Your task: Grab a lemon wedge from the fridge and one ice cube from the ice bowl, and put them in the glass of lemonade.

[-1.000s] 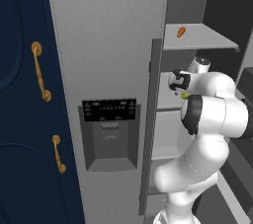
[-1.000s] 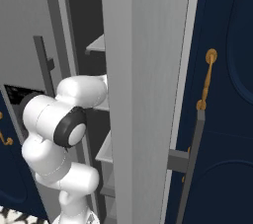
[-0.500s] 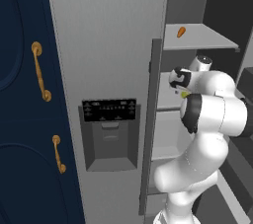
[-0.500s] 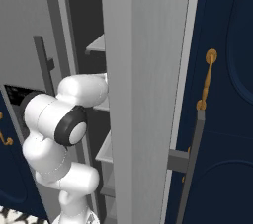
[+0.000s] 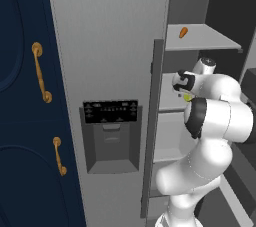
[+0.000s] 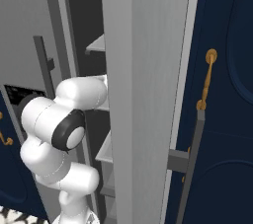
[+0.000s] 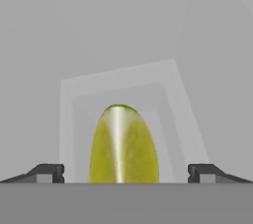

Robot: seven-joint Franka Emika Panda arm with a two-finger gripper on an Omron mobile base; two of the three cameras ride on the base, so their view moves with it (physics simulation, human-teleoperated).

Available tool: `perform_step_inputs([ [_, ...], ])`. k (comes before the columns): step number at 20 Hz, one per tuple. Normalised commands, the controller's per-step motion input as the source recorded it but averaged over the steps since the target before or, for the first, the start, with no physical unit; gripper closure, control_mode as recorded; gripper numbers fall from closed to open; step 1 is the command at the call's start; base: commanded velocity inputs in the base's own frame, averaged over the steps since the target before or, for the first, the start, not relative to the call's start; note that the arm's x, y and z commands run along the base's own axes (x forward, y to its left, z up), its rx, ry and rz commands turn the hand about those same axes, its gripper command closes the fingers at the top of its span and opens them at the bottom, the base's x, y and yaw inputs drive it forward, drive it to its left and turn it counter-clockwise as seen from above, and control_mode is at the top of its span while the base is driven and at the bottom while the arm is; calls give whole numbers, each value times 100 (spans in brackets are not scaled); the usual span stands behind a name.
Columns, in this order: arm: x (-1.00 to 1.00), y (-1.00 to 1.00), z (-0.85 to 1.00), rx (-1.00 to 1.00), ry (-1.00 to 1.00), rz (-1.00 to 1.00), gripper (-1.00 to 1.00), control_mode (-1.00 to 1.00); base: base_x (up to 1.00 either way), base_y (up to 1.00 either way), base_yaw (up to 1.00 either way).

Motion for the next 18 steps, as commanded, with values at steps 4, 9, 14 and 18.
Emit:
perform_step_inputs([
  [4, 0, 16, -16, 0, 0, 0, -100, -100, 0, 0, 0],
  [9, -1, 10, -15, 0, 1, 0, 100, -100, 0, 0, 0],
  [14, -12, 0, -7, 0, 5, 0, 100, -100, 0, 0, 0],
  [18, -39, 1, 3, 0, -2, 0, 100, -100, 0, 0, 0],
])
